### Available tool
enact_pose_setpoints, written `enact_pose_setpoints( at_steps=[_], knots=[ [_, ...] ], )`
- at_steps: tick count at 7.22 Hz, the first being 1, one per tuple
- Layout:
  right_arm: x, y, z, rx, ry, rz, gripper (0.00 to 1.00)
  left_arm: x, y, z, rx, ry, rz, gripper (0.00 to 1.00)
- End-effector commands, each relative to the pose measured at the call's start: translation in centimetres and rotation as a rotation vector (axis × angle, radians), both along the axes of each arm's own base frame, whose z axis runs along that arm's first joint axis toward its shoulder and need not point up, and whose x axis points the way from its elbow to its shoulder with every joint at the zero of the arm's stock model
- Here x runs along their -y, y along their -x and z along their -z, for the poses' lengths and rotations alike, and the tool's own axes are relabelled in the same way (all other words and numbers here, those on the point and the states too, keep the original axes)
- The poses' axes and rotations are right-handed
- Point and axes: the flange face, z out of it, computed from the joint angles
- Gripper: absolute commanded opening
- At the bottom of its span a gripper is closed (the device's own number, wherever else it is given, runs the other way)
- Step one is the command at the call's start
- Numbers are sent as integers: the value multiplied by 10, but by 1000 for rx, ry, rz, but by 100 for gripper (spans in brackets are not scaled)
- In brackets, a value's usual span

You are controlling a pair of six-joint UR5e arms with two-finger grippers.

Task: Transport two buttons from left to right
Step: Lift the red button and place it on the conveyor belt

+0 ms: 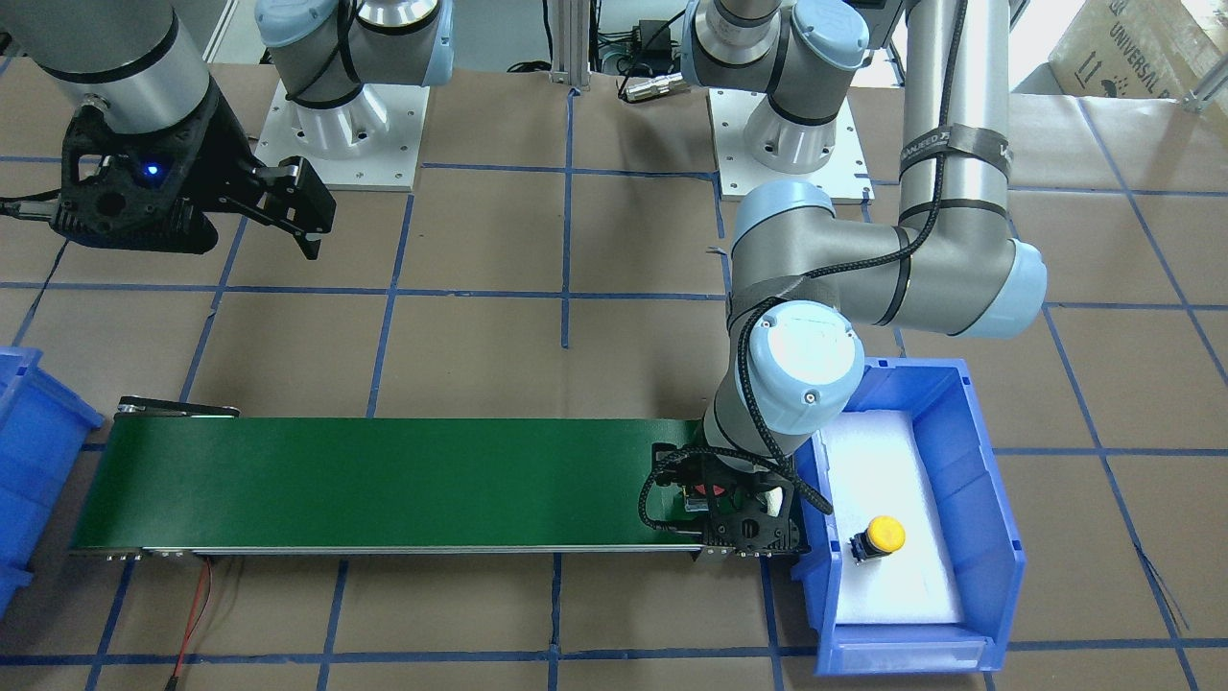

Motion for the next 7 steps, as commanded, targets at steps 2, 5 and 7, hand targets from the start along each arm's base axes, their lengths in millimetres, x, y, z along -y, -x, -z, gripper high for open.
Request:
enact_pose_setpoints(
  at_steps=[2, 5, 7],
  knots=[
    [-1, 1, -4, -7, 5, -2, 100, -5, 0, -1, -1, -3, -1, 89],
    [-1, 1, -6, -7, 13, 10, 100, -2, 0, -30, -37, 40, -8, 100],
    [-4, 1, -8, -3, 4, 14, 100, 14, -75, -56, -82, 73, -109, 100]
  ],
)
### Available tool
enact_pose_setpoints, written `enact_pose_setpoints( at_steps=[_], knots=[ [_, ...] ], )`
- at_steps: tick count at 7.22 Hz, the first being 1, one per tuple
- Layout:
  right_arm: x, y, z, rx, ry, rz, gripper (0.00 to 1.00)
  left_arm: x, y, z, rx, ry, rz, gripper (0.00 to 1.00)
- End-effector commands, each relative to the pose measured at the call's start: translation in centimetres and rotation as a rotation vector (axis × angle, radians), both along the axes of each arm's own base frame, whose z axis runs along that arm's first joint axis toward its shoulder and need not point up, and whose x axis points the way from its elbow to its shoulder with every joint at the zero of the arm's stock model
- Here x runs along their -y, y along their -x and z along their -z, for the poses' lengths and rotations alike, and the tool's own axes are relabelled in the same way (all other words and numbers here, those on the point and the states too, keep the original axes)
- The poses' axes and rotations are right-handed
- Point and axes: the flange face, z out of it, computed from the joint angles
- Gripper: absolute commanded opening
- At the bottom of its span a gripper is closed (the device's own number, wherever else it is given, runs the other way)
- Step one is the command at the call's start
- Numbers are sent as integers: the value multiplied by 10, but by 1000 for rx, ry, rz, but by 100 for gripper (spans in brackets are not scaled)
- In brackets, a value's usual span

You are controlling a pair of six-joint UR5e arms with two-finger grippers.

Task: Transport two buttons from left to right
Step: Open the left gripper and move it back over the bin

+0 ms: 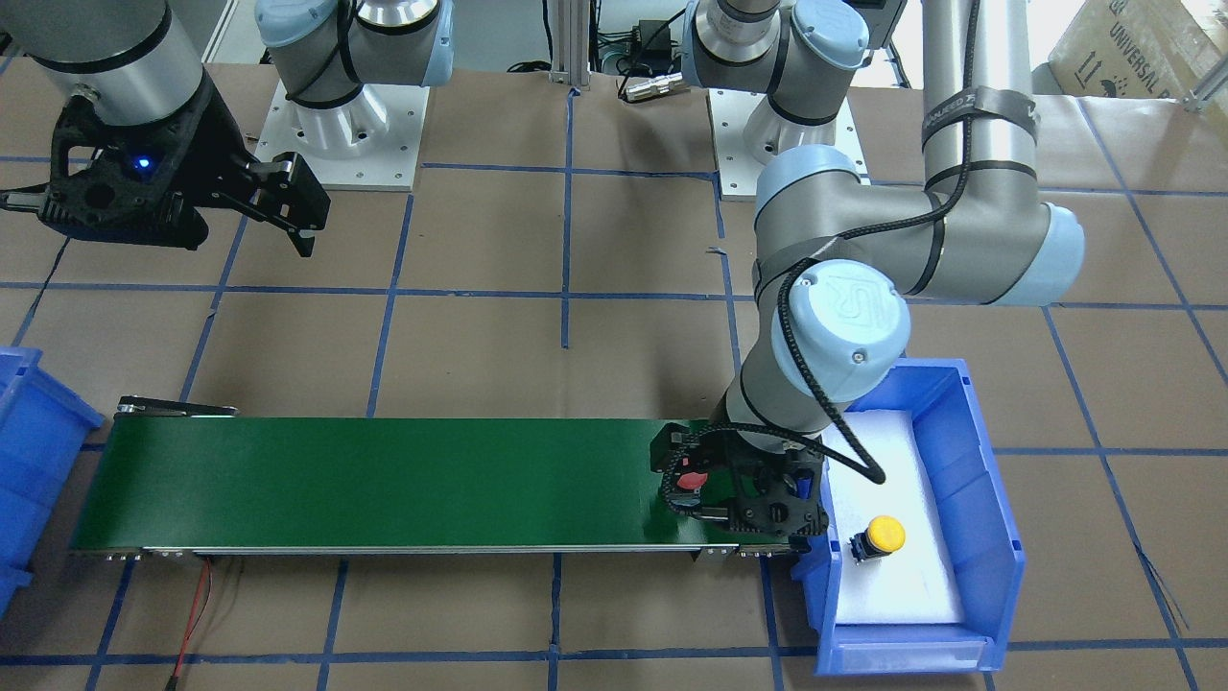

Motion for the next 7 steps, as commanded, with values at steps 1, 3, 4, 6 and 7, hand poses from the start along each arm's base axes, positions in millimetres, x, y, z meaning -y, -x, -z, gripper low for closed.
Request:
enact_pose_setpoints(
  at_steps=[1, 3, 4, 6, 7],
  knots=[
    [-1, -1, 0, 6, -10, 0, 100, 11, -74, -28, -21, 38, -92, 100],
    [-2, -3, -2, 8, -5, -3, 100, 18, -133, -34, 30, 58, -27, 100],
    [-2, -2, -2, 8, -2, -3, 100, 30, -178, -37, 29, 72, -33, 100],
    [4, 1, 2, -1, 25, -13, 100, 41, -186, -3, 32, 33, -15, 100],
    [8, 1, 2, -6, 45, -14, 100, 42, -182, 15, 30, 5, 11, 100]
  ],
)
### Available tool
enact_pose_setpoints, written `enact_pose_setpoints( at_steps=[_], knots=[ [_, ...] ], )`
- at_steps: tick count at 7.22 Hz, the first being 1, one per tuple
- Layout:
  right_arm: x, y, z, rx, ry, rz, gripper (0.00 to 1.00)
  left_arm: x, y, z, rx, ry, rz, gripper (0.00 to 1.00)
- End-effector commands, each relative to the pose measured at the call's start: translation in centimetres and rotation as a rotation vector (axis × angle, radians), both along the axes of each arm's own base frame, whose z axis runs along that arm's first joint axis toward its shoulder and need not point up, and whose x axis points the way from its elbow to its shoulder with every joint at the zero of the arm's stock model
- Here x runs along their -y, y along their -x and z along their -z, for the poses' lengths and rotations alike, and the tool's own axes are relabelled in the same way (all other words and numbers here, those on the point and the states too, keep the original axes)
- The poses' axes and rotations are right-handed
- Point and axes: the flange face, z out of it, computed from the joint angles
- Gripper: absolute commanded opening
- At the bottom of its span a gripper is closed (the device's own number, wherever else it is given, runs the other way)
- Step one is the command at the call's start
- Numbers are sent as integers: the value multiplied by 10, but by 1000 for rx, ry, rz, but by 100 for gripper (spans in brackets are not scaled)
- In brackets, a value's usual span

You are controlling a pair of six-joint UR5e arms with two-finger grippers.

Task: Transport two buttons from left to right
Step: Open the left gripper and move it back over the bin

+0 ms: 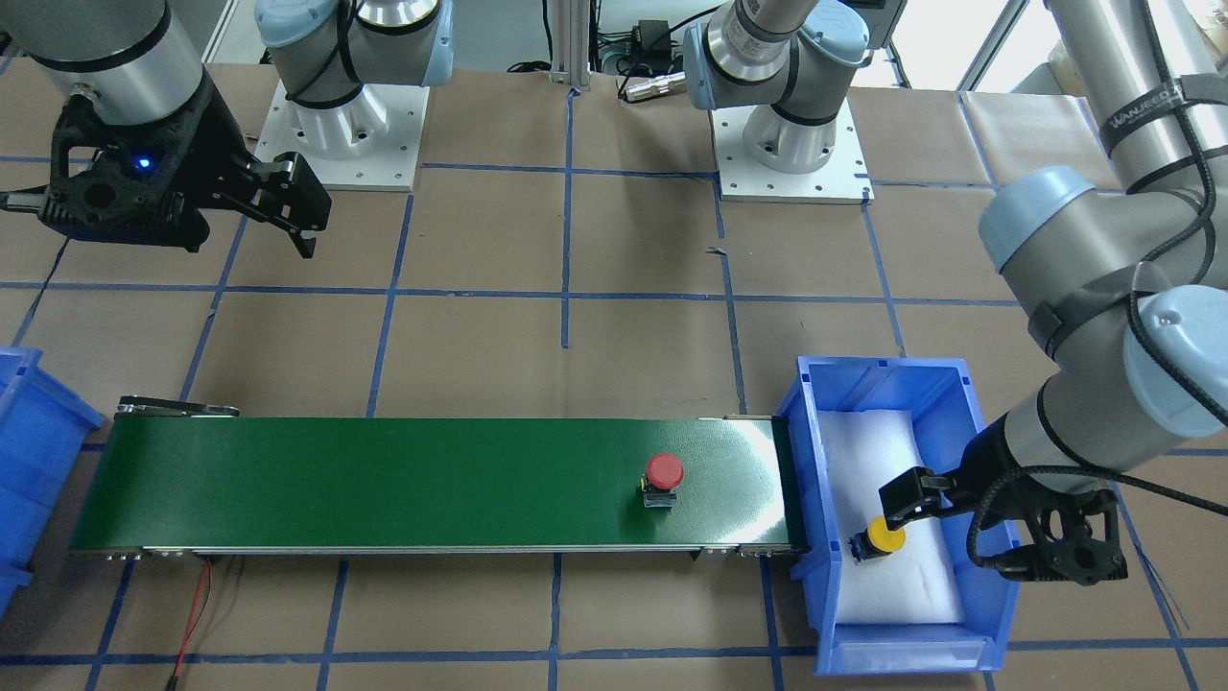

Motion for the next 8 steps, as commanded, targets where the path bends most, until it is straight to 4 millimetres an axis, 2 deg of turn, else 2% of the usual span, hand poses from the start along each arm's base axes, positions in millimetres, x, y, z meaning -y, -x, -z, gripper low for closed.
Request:
enact_pose_setpoints(
  at_steps=[1, 2, 3, 5, 7, 8],
  knots=[
    [5, 1, 1, -6, 29, 0, 100, 6, -6, 24, -7, -26, 20, 100],
    [4, 0, 4, -7, 21, -5, 100, 14, -9, 53, -9, -32, 19, 100],
    [4, -1, 8, -6, 14, 9, 100, 19, -9, 69, -17, -42, 13, 100],
    [1, -4, 16, 6, 34, 103, 100, 18, -6, 83, -25, -70, -12, 100],
    [2, -4, 15, 6, 42, 99, 100, 11, -5, 98, -31, -101, -15, 99],
    [2, -4, 16, 5, 40, 96, 100, 10, -9, 100, -32, -106, -21, 95]
  ],
)
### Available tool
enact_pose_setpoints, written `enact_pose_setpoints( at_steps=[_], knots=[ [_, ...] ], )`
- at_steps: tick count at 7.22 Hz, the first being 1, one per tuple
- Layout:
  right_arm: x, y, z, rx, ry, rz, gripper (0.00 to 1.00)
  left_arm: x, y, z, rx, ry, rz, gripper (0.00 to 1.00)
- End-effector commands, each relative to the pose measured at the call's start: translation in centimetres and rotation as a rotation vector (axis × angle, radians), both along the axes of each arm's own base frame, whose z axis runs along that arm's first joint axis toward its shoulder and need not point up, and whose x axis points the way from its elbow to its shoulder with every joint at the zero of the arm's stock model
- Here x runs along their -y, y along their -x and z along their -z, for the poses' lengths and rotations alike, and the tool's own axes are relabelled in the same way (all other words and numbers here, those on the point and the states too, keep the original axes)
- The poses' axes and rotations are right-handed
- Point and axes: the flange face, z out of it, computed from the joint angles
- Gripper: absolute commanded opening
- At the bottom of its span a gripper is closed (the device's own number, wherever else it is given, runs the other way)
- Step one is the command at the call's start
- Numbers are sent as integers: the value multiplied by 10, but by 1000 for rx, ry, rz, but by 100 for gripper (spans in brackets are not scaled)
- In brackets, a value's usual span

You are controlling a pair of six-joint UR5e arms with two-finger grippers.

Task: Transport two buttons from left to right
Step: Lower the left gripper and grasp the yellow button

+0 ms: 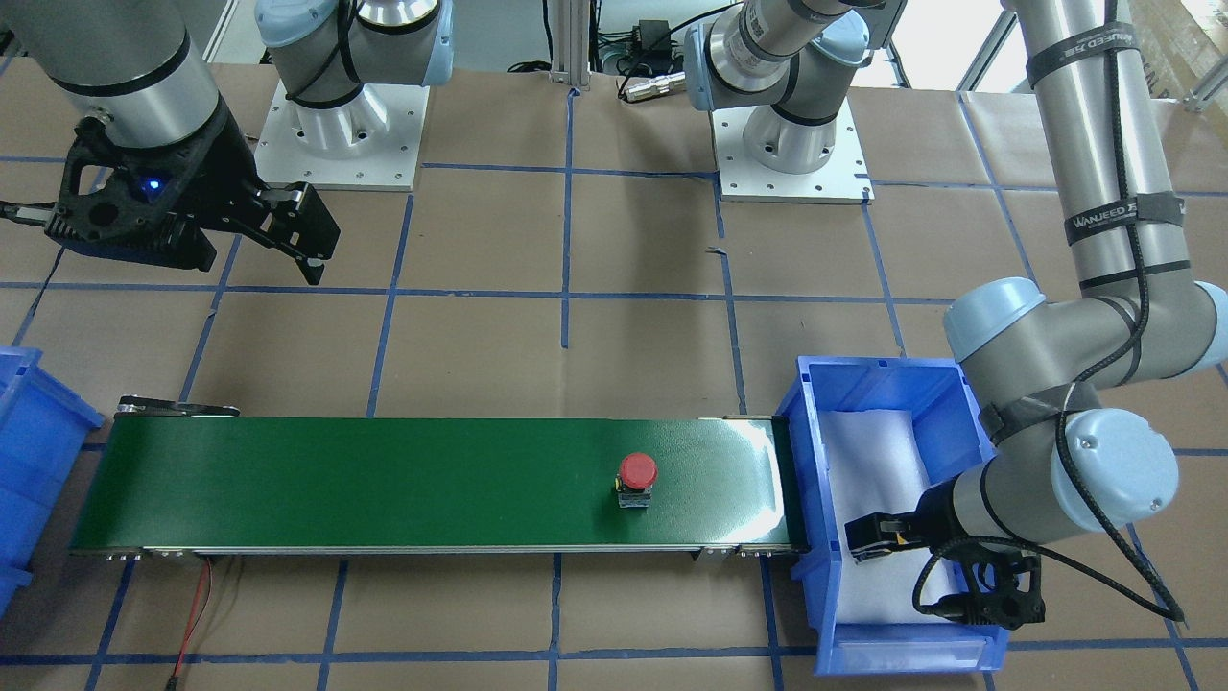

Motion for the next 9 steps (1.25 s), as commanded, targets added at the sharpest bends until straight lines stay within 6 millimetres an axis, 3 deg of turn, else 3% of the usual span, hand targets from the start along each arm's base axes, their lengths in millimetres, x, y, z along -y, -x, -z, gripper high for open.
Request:
enact_pose_setpoints(
  at_steps=[1, 3, 4, 6, 9],
  knots=[
    [0, 0, 1, 2, 1, -1, 100, -2, -1, 4, -2, -10, -4, 85],
    [0, 0, 1, 1, -1, -2, 100, -4, 6, 0, 4, -9, -19, 64],
    [0, 0, 1, 1, -2, -5, 100, -3, 5, -4, 5, -1, -22, 64],
    [-1, 0, 0, 1, -1, -8, 100, -3, 4, -7, 7, 3, -24, 53],
    [1, -2, -5, 2, 11, -19, 100, -4, 5, -9, 8, 4, -22, 49]
  ],
)
